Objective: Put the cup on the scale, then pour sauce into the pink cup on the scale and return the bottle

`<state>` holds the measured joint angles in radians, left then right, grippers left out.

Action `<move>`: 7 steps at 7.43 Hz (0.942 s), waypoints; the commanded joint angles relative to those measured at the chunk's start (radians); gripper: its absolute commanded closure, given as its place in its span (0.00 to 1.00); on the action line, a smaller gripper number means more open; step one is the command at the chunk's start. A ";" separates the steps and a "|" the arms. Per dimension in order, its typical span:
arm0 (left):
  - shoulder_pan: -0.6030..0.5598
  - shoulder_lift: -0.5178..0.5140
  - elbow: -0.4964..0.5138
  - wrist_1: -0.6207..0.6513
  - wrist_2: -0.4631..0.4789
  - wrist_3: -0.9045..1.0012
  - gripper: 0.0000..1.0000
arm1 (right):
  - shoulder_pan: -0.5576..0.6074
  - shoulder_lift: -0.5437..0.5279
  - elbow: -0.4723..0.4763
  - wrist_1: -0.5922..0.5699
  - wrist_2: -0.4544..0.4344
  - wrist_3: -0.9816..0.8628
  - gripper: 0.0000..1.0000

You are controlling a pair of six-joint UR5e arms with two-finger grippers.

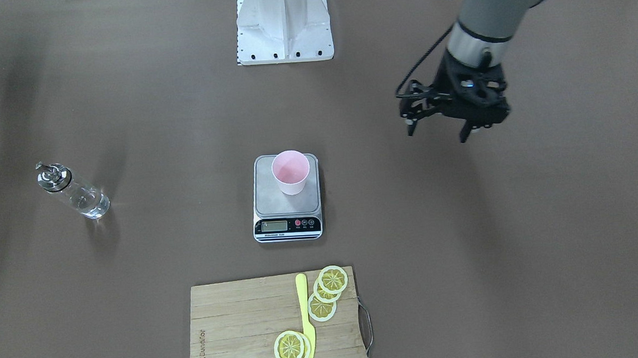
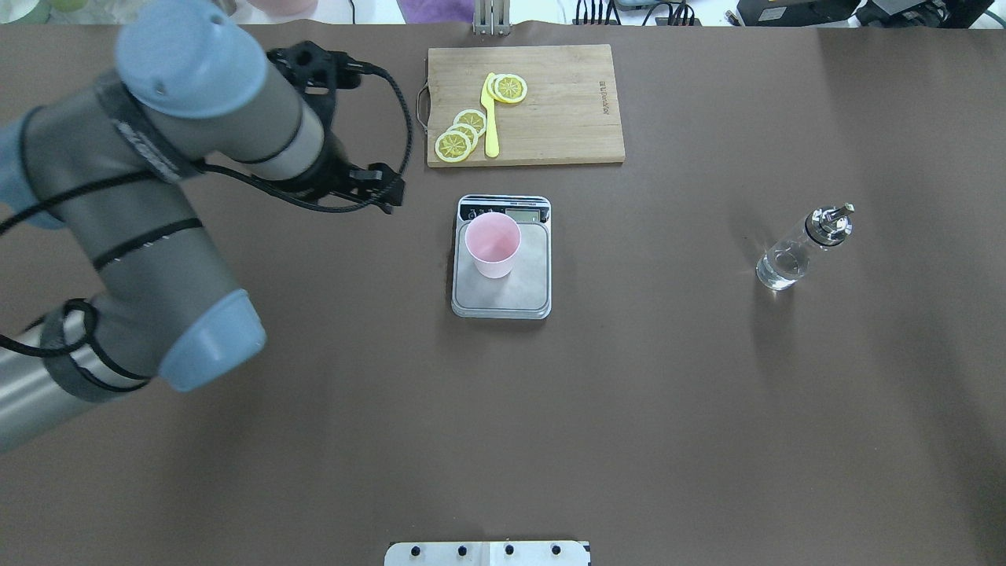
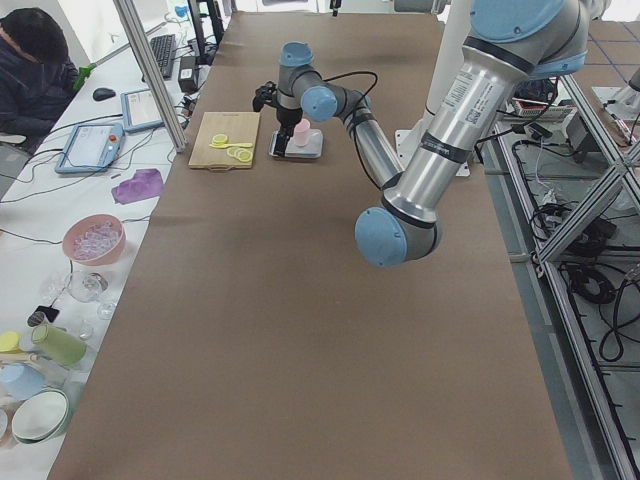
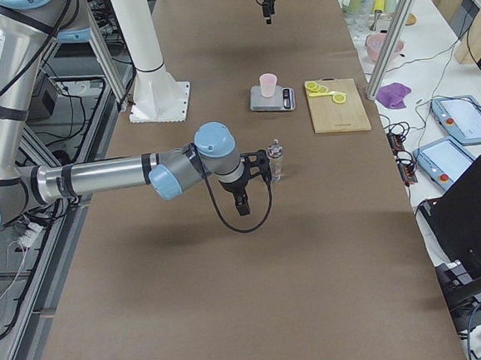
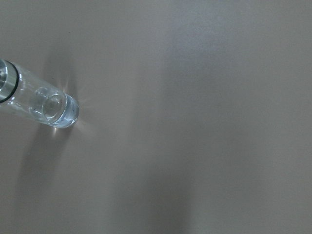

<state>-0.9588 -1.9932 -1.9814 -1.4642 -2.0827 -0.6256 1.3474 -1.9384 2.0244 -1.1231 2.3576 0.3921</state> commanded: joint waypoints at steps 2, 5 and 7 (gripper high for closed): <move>-0.378 0.243 0.071 0.002 -0.111 0.650 0.02 | -0.149 -0.026 0.003 0.210 -0.052 0.310 0.00; -0.531 0.321 0.128 0.001 -0.117 0.860 0.02 | -0.359 -0.030 0.039 0.263 -0.290 0.546 0.00; -0.531 0.341 0.128 -0.007 -0.116 0.860 0.02 | -0.555 -0.028 0.056 0.264 -0.548 0.676 0.00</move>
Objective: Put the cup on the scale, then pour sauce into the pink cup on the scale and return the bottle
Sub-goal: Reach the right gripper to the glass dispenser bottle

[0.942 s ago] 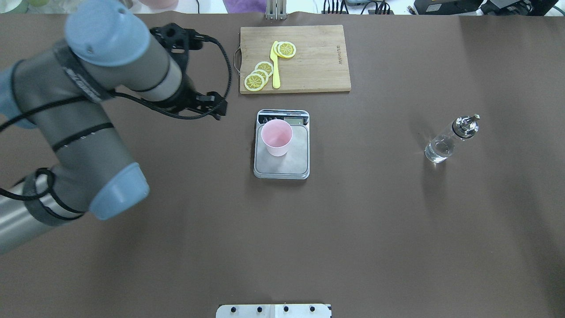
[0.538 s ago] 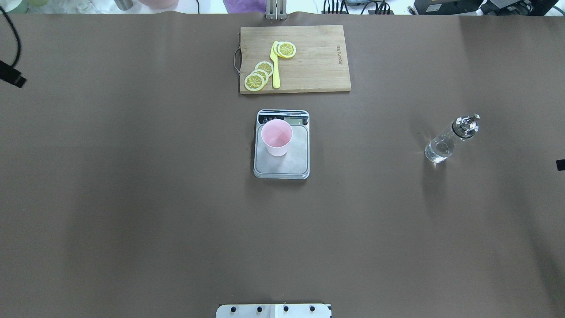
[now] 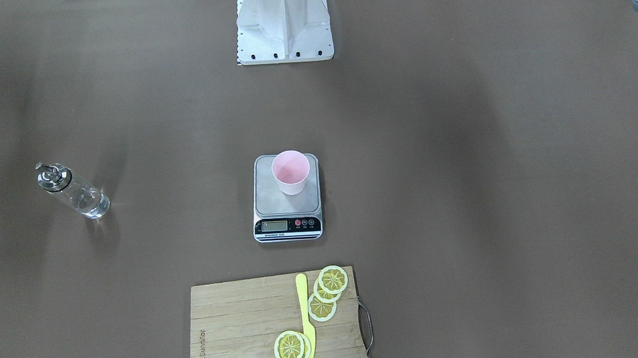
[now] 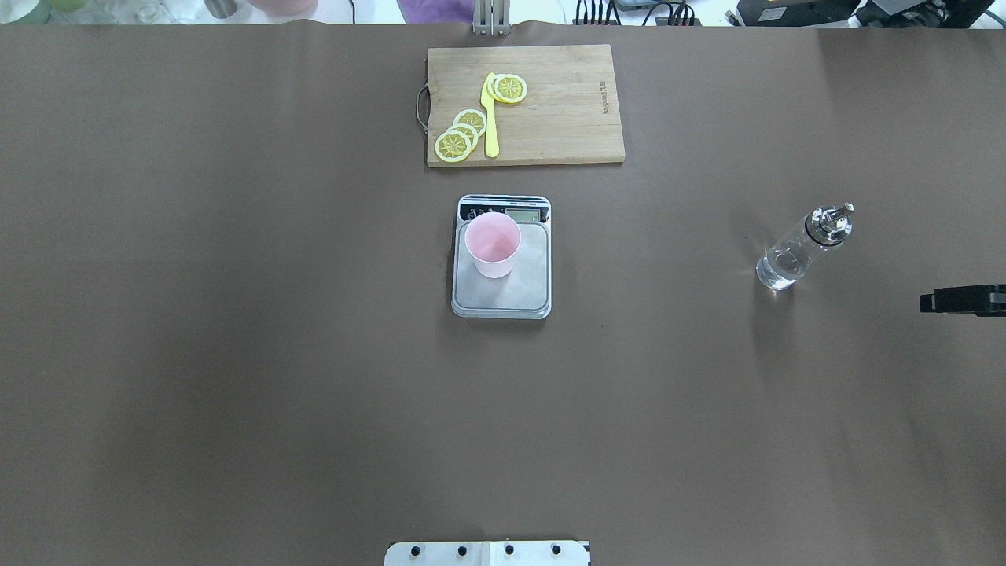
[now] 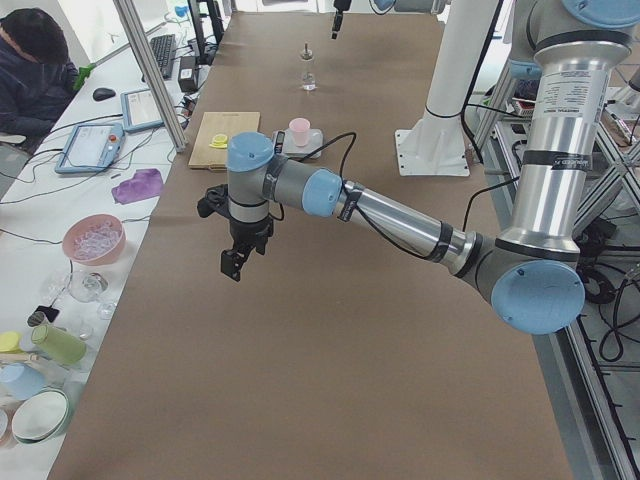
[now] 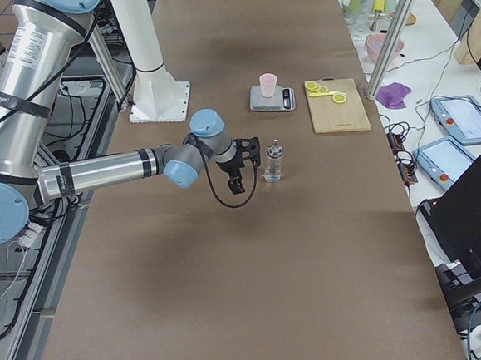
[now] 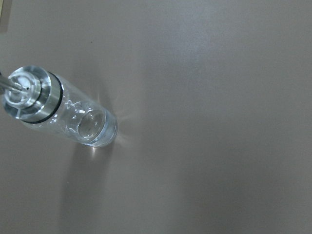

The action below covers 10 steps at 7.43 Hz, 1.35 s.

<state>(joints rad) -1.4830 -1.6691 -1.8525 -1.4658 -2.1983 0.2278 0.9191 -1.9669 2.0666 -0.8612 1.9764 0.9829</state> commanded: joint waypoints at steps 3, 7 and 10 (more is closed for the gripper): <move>-0.029 0.098 0.031 -0.016 0.002 -0.011 0.02 | -0.272 0.010 0.017 0.002 -0.372 0.122 0.00; -0.141 0.175 0.106 -0.015 -0.144 -0.011 0.02 | -0.336 0.042 0.015 0.002 -0.468 0.131 0.00; -0.141 0.178 0.095 -0.014 -0.144 -0.015 0.02 | -0.419 0.098 -0.003 0.004 -0.571 0.166 0.00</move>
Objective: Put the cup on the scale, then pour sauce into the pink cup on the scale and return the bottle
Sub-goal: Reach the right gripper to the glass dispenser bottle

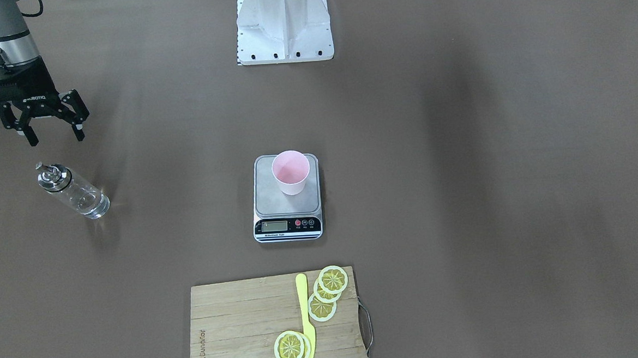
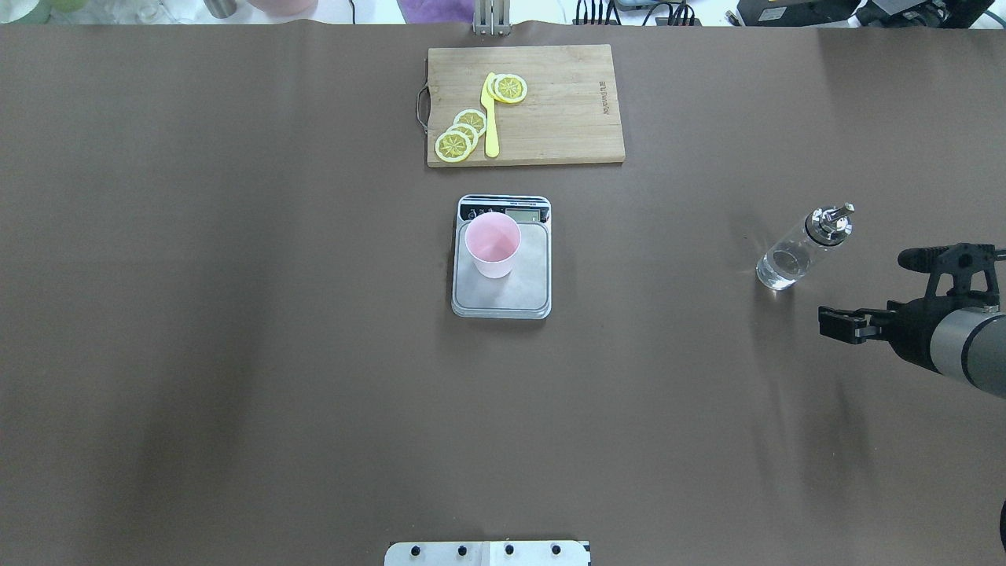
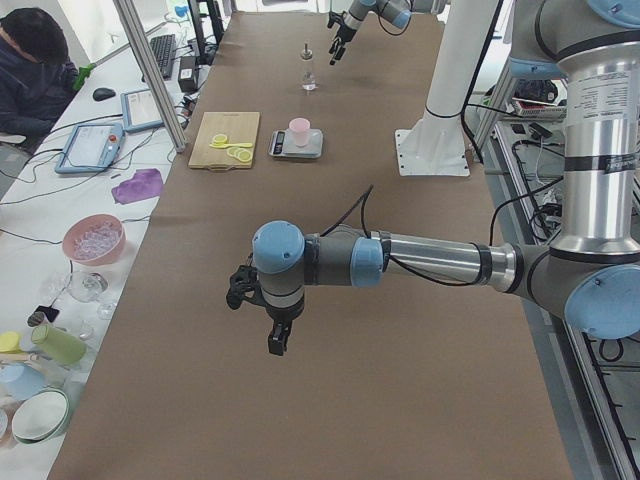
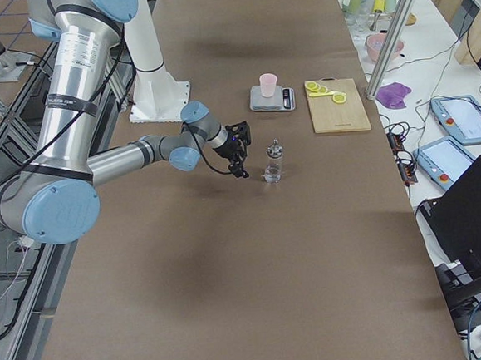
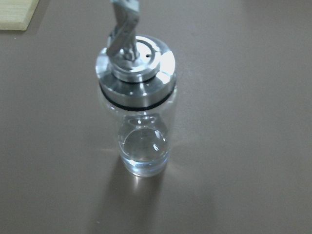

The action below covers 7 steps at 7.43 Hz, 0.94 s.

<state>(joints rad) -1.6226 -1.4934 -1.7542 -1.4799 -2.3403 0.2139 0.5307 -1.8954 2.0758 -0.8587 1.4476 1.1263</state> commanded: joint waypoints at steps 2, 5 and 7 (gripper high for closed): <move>-0.002 0.004 -0.007 0.000 -0.002 -0.001 0.02 | -0.041 0.045 -0.022 0.003 -0.085 0.023 0.00; -0.002 0.002 -0.011 0.000 -0.002 -0.001 0.02 | -0.046 0.062 -0.159 0.194 -0.136 0.006 0.00; -0.002 0.002 -0.011 0.000 -0.002 -0.001 0.02 | -0.049 0.099 -0.209 0.224 -0.162 0.006 0.00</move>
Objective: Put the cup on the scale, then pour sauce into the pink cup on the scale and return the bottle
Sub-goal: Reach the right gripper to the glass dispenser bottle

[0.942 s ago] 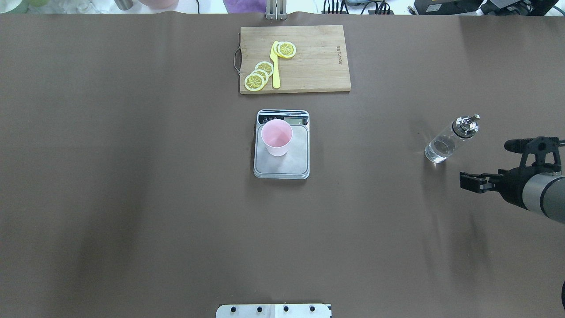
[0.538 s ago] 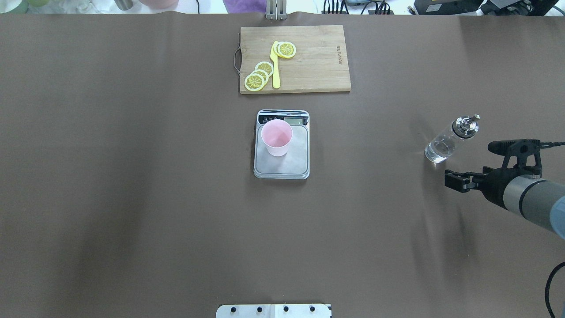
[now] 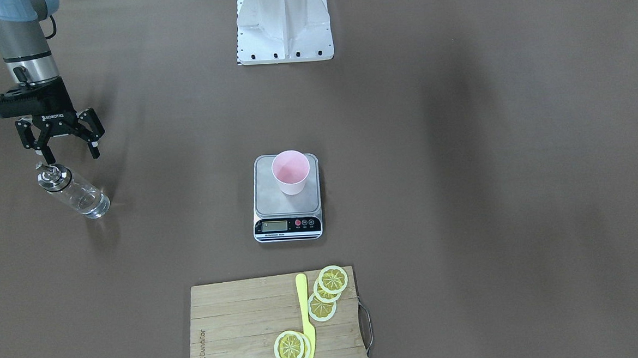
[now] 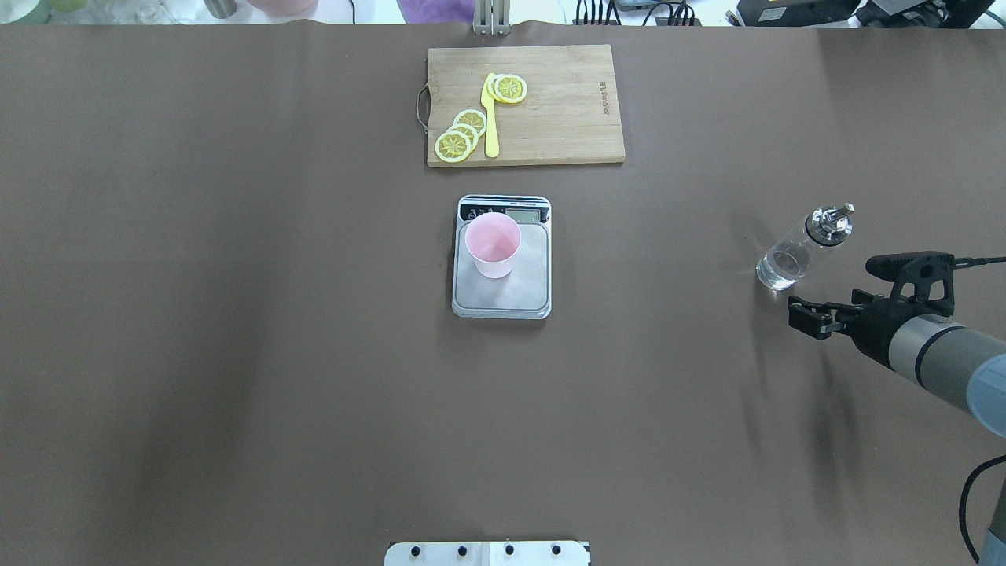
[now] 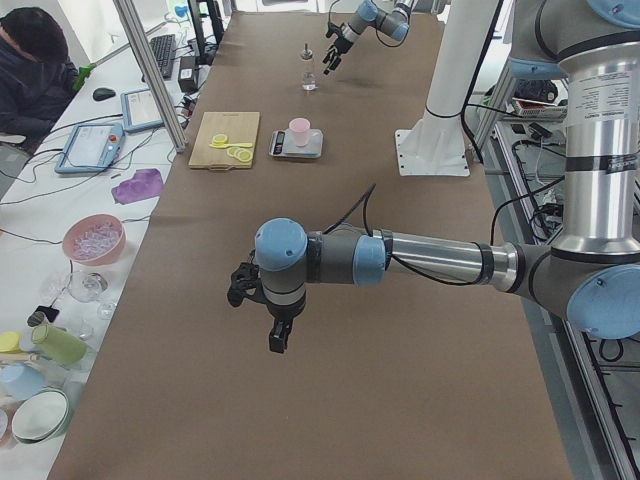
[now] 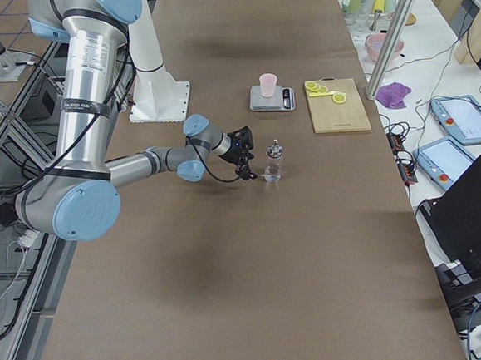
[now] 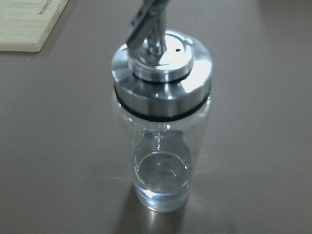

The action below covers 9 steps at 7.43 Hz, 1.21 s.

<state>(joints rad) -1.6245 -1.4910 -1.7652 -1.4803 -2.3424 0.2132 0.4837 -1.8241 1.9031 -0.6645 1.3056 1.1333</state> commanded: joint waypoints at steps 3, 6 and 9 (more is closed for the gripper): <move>0.002 -0.002 0.000 0.000 0.000 -0.002 0.02 | -0.004 0.071 -0.104 0.036 -0.047 -0.030 0.00; 0.002 -0.003 0.000 0.000 0.000 -0.002 0.02 | 0.000 0.103 -0.136 0.037 -0.060 -0.047 0.00; 0.003 -0.003 -0.002 0.000 -0.002 -0.002 0.02 | 0.006 0.105 -0.159 0.040 -0.077 -0.061 0.00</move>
<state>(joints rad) -1.6217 -1.4940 -1.7669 -1.4803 -2.3437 0.2117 0.4869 -1.7202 1.7552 -0.6258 1.2385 1.0792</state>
